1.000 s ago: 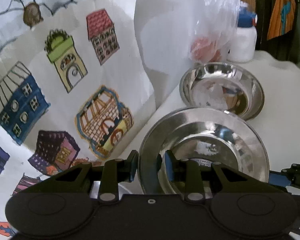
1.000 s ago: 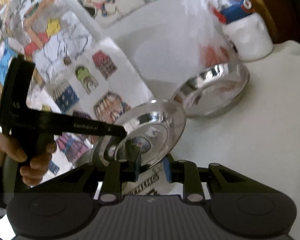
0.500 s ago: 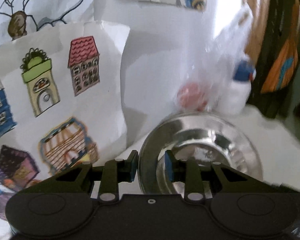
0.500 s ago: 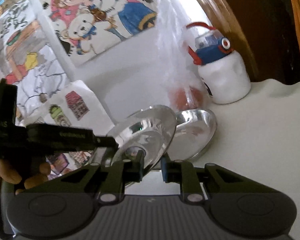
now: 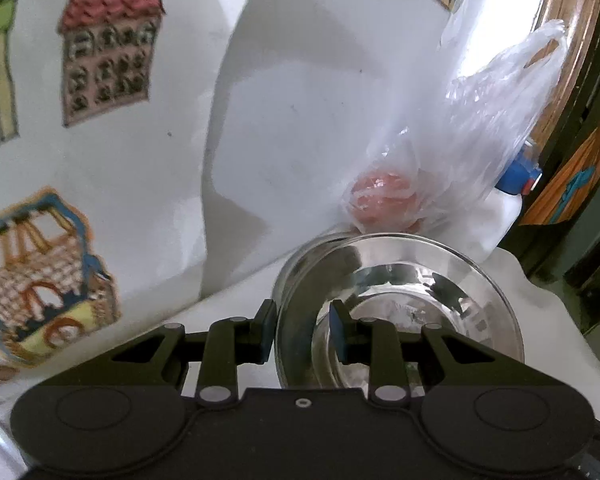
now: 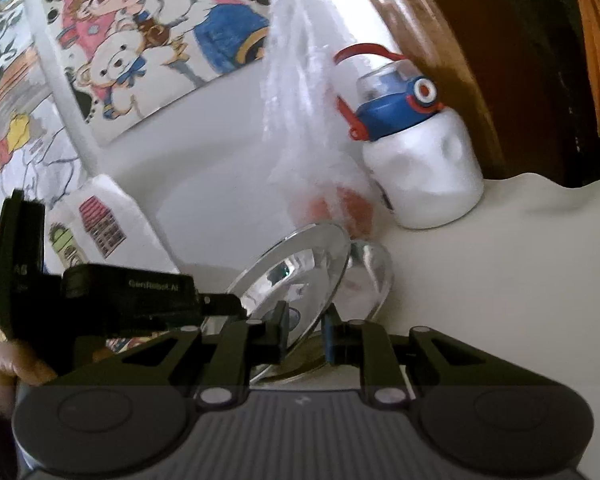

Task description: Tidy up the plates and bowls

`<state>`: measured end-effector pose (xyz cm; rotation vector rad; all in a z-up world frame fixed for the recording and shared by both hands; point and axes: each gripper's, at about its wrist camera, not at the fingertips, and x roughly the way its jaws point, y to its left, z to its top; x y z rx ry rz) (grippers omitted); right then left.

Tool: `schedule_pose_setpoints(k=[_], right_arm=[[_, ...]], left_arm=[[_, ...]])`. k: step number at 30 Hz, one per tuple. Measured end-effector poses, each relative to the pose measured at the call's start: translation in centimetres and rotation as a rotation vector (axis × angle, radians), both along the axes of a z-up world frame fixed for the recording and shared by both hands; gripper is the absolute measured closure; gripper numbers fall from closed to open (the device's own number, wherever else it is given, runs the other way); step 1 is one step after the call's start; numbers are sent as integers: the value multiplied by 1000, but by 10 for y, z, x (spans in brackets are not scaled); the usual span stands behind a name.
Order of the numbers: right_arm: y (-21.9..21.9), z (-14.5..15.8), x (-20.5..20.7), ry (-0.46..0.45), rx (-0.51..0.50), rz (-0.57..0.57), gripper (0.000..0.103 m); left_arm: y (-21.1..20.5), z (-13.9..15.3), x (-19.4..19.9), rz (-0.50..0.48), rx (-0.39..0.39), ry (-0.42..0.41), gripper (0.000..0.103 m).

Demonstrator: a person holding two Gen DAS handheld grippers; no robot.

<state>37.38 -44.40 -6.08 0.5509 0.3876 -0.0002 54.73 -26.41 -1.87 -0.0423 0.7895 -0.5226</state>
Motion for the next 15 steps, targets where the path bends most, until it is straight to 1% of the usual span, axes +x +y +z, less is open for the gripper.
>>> schedule_pose_setpoints(k=[4,9,15], right_arm=[[-3,-2,3,-7,-23,-24,83],[-6,-5,5,5,-21,-42,83],[-5,-7,7,11,-32,-32,82]], left_arm=[[-7,-3,2,0,-9,-7,72],[-14,-5,3,3,-6,-13,72],[-13,-10,4,4,11,-4,73]])
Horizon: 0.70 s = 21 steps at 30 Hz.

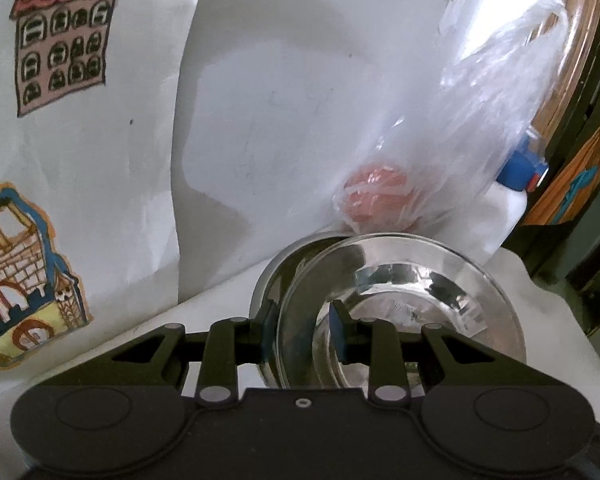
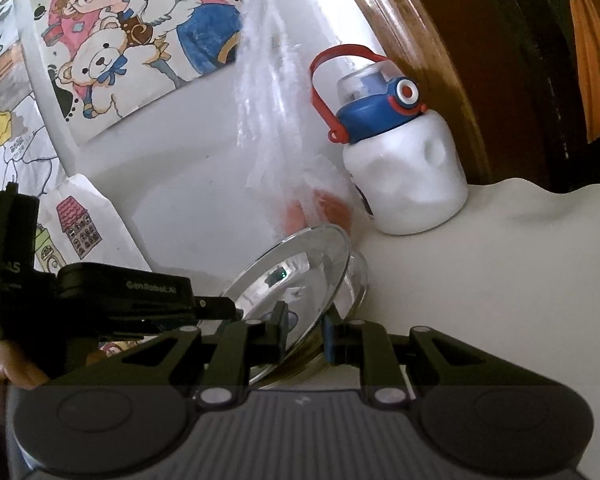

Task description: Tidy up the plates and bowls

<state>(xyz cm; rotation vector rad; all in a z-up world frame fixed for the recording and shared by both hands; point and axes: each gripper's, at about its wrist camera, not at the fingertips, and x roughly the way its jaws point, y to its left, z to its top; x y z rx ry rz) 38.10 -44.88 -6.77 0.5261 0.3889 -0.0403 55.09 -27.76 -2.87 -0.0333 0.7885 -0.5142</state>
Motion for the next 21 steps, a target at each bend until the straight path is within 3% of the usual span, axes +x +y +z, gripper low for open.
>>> schedule_pose_setpoints(k=[10,13,14,19,21], right_arm=[[2,1,0,-5,-11,17,70],[3,2,-2,-10,-23,10,56],[4,3,-2,-5,-34,1,46],[0,0,0,23,-18,-9,41],[1,0,-1,23,-25,-16,32]], left_arm=[[-7,-3,3,1,6,-1,73],[-6,-3,3,0,6,3,73],[-6,-3,3,1,7,0,73],[-3,-2,3,5,1,-2,73],[-2,-1,2,6,-3,-6,73]])
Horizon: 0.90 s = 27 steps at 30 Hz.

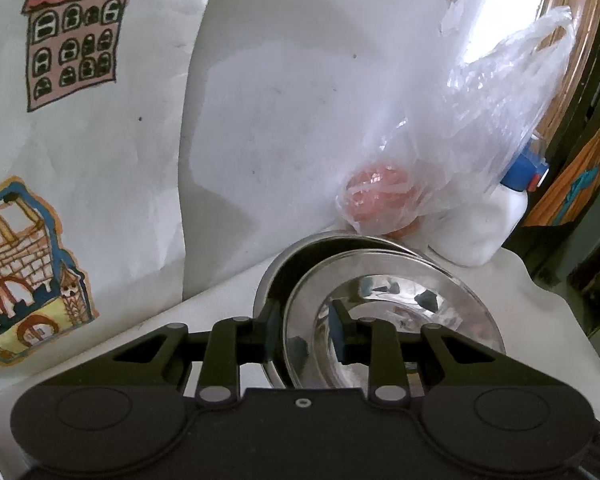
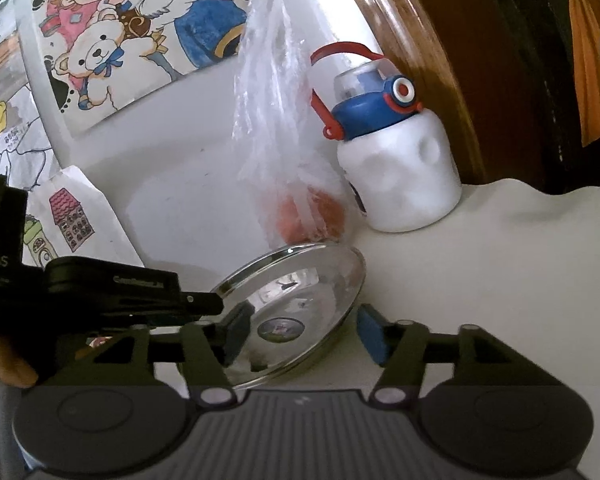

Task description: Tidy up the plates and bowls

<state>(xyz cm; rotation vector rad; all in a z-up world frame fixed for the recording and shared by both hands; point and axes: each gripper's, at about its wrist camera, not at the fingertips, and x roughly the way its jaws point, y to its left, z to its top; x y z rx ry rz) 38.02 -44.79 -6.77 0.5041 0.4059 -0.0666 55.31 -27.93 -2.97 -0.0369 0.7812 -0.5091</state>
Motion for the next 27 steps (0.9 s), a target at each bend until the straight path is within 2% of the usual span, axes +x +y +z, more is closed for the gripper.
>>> schedule_pose_setpoints(k=[3,6,8,9,14,22,27], right_arm=[[0,0,-1,-2,-4,-3,22],[0,1,-2,-11,-7,-3,11],[1,1,-2,-19,-8,-1,6],[1,1,-3,-23,-10,-1,5],[5,4,-5,-50,-36,11,1],[10,10,-14,-101,-60,14,0],[17,14,-26,-151,-59,26,0]], left_arm=[[3,2,-3,-4,-5,-7,72],[5,4,-7,-14,-15,-14,64],[6,7,-11,-9,-12,-32,46],[7,8,-14,7,-1,-49,34],[21,14,-18,42,-10,-56,31],[62,36,-45,127,-33,-117,7],[89,54,-77,195,-50,-186,1]])
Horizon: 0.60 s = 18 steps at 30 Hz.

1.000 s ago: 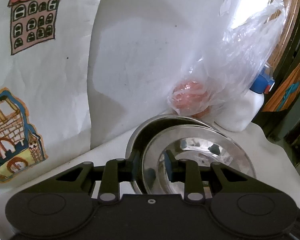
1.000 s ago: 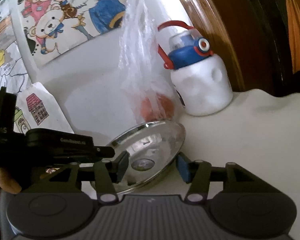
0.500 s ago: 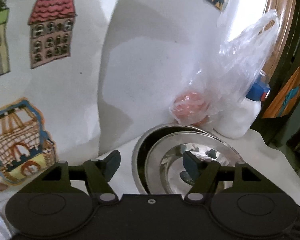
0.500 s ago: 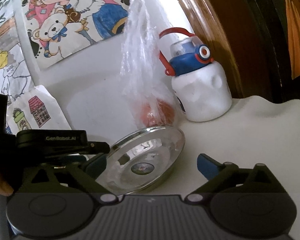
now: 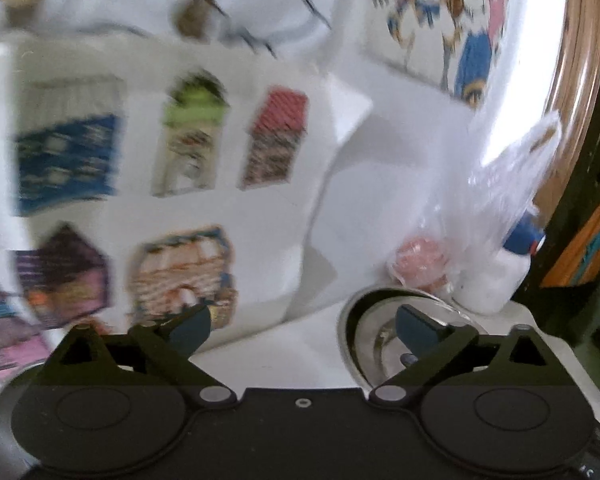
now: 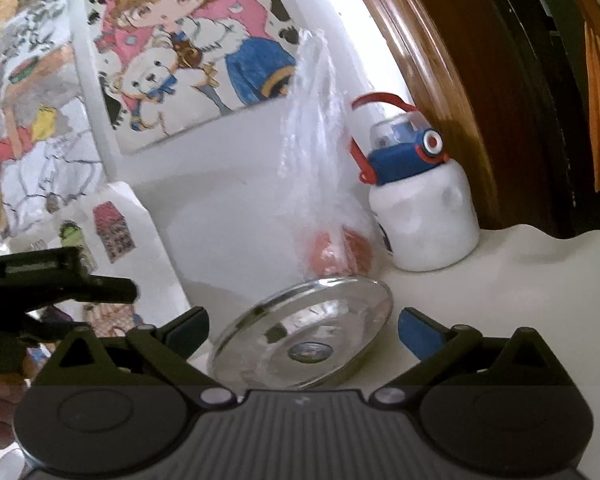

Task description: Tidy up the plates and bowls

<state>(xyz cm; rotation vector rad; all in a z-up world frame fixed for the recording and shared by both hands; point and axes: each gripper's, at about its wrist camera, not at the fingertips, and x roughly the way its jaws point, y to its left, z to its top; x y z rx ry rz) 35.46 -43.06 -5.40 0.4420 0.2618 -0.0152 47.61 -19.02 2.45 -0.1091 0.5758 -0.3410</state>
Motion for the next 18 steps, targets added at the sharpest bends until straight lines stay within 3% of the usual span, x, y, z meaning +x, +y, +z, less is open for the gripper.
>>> schedule_pose_setpoints(k=[7,18], right_arm=[[7,26,-31,-29,49,-19,0],[54,67,-104,-96,-55,19,0]], left_arm=[[34,24,-47,57,-41,-57,1],[92,45,-124,122,-94,-95,1]])
